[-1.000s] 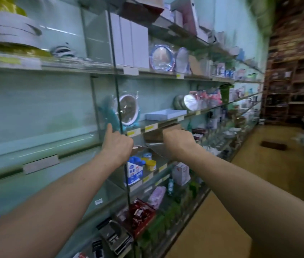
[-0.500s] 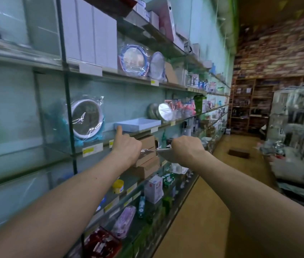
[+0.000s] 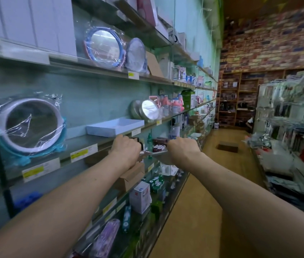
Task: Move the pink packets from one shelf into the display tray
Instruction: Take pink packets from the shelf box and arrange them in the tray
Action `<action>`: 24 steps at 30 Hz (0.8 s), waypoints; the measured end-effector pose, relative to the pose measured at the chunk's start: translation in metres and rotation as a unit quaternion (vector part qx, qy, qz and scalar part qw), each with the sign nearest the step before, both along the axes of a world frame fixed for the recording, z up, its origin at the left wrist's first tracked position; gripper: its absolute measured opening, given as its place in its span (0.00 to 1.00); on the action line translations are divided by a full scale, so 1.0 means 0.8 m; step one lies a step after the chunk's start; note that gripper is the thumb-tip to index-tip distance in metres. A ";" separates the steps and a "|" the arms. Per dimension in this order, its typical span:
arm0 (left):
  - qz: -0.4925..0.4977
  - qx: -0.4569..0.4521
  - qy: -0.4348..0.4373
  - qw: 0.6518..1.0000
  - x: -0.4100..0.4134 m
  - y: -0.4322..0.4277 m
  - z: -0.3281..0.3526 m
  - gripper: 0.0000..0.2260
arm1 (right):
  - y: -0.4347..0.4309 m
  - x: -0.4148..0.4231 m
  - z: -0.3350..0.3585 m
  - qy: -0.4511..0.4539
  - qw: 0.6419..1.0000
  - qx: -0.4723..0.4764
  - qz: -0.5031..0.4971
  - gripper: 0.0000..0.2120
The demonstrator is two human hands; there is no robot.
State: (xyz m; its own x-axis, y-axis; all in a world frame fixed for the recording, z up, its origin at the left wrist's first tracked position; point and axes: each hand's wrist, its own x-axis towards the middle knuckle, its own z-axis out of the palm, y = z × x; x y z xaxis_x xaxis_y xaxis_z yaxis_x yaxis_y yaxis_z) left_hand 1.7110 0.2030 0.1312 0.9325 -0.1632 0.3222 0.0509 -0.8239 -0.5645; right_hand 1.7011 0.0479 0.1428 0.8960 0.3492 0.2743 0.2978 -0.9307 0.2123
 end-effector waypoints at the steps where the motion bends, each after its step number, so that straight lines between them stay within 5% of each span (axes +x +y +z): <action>1: 0.002 -0.001 -0.001 1.000 0.011 -0.005 0.000 0.07 | -0.005 0.015 -0.001 -0.003 1.000 0.002 0.001 0.10; 24: 0.155 -0.031 -0.084 0.984 0.259 -0.088 0.024 0.14 | -0.091 0.347 0.010 -0.092 0.983 0.032 0.156 0.11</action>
State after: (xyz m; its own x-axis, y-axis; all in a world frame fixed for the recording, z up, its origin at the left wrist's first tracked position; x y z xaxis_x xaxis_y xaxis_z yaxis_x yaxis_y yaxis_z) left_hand 1.9180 0.1329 0.1502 0.8673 0.1449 0.4762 0.3931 -0.7863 -0.4767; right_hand 1.9789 -0.0249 0.1509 0.6817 0.5756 0.4517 0.5328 -0.8136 0.2327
